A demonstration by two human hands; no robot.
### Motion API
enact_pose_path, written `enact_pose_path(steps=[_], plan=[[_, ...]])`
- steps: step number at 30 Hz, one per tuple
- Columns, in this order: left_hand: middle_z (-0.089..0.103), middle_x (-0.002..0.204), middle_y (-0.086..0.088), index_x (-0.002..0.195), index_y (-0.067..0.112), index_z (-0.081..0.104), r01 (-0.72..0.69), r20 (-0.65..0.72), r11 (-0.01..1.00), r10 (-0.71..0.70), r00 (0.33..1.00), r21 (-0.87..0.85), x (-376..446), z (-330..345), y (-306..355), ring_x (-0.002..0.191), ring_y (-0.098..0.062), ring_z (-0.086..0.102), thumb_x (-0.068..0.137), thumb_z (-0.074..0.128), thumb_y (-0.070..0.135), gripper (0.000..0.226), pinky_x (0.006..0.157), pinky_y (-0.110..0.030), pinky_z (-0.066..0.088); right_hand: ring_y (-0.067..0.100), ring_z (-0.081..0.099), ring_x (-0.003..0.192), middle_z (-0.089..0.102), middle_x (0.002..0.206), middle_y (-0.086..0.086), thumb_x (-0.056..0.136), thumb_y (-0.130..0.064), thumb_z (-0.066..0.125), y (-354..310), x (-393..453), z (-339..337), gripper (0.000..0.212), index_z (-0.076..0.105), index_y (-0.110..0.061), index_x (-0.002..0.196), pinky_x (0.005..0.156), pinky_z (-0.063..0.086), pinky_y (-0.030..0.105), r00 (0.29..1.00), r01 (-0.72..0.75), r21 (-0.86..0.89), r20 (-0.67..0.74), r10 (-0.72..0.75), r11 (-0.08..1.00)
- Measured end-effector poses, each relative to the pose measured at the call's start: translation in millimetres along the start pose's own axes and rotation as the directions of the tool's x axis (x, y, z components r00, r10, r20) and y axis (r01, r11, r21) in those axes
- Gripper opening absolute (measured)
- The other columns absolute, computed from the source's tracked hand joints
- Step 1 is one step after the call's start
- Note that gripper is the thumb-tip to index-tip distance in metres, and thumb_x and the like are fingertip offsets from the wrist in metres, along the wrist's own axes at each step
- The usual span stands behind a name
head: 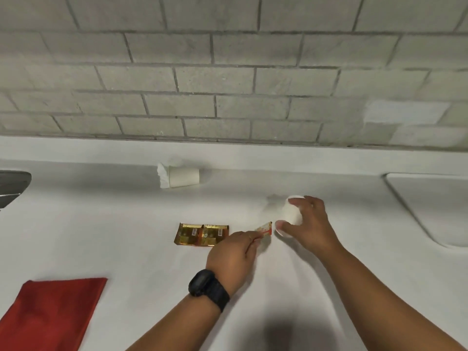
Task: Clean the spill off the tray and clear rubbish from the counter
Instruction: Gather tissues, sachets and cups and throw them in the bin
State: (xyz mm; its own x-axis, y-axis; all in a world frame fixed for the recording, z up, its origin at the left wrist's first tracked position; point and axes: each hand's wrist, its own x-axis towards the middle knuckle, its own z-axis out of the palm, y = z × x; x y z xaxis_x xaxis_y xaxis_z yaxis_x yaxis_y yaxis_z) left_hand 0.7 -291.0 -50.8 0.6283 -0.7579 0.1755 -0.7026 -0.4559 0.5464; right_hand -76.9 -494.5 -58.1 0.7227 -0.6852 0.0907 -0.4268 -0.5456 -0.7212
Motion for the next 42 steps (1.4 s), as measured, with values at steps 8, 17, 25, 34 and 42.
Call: enact_pose_path(steps=[8, 17, 25, 34, 42], plan=[[0.066, 0.111, 0.018, 0.116, 0.039, 0.062, -0.114, 0.071, 0.991, 0.12, 0.99, -0.076, -2.2, 22.2, 67.7, 0.1, -0.004, 0.06, 0.098, 0.041, 0.038, 0.028, 0.08, -0.022, 0.048, 0.008, 0.041, 0.127, 0.026, 0.134, -0.014, 0.068, -0.039, 0.083, 56.6, -79.4, -72.1, 0.059, 0.05, -0.047, 0.116, 0.104, 0.041, 0.036, 0.984, -0.076, 0.18, -0.148, 0.103, 0.981], [0.069, 0.097, 0.013, 0.108, 0.033, 0.064, -0.184, 0.155, 0.97, 0.208, 0.966, -0.157, -21.5, 78.1, 170.9, 0.088, -0.007, 0.062, 0.096, 0.044, 0.038, 0.024, 0.075, -0.028, 0.05, -0.026, 0.039, 0.106, 0.029, 0.134, -0.013, 0.071, -0.026, 0.083, 120.4, -158.9, -152.8, 0.057, 0.052, -0.045, 0.115, 0.092, 0.04, 0.022, 0.936, -0.114, 0.282, -0.29, 0.198, 0.953], [0.069, 0.09, 0.014, 0.101, 0.034, 0.065, -0.204, 0.205, 0.949, 0.255, 0.945, -0.242, -53.6, 143.4, 287.0, 0.084, -0.006, 0.061, 0.095, 0.047, 0.036, 0.019, 0.073, -0.027, 0.05, 0.006, 0.046, 0.115, 0.031, 0.136, -0.01, 0.071, -0.025, 0.083, 192.1, -239.5, -247.9, 0.057, 0.051, -0.051, 0.109, 0.076, 0.044, 0.006, 0.906, -0.127, 0.285, -0.358, 0.228, 0.95], [0.069, 0.083, 0.011, 0.093, 0.033, 0.065, -0.226, 0.313, 0.911, 0.338, 0.887, -0.345, -112.2, 234.3, 423.8, 0.077, -0.009, 0.065, 0.094, 0.05, 0.039, 0.016, 0.069, -0.031, 0.052, 0.001, 0.043, 0.121, 0.036, 0.134, -0.011, 0.066, -0.048, 0.075, 298.4, -350.1, -348.7, 0.06, 0.053, -0.04, 0.121, 0.094, 0.041, 0.018, 0.726, -0.199, 0.416, -0.546, 0.418, 0.888], [0.071, 0.088, 0.01, 0.097, 0.028, 0.067, -0.305, 0.414, 0.876, 0.452, 0.79, -0.374, -161.5, 322.9, 511.4, 0.082, -0.009, 0.064, 0.092, 0.053, 0.038, 0.018, 0.07, -0.029, 0.051, 0.019, 0.057, 0.11, 0.05, 0.127, 0.0, 0.075, -0.05, 0.073, 435.6, -472.6, -390.7, 0.049, 0.053, -0.038, 0.117, 0.088, 0.052, 0.036, 0.382, -0.435, 0.671, -0.465, 0.798, 0.6]])
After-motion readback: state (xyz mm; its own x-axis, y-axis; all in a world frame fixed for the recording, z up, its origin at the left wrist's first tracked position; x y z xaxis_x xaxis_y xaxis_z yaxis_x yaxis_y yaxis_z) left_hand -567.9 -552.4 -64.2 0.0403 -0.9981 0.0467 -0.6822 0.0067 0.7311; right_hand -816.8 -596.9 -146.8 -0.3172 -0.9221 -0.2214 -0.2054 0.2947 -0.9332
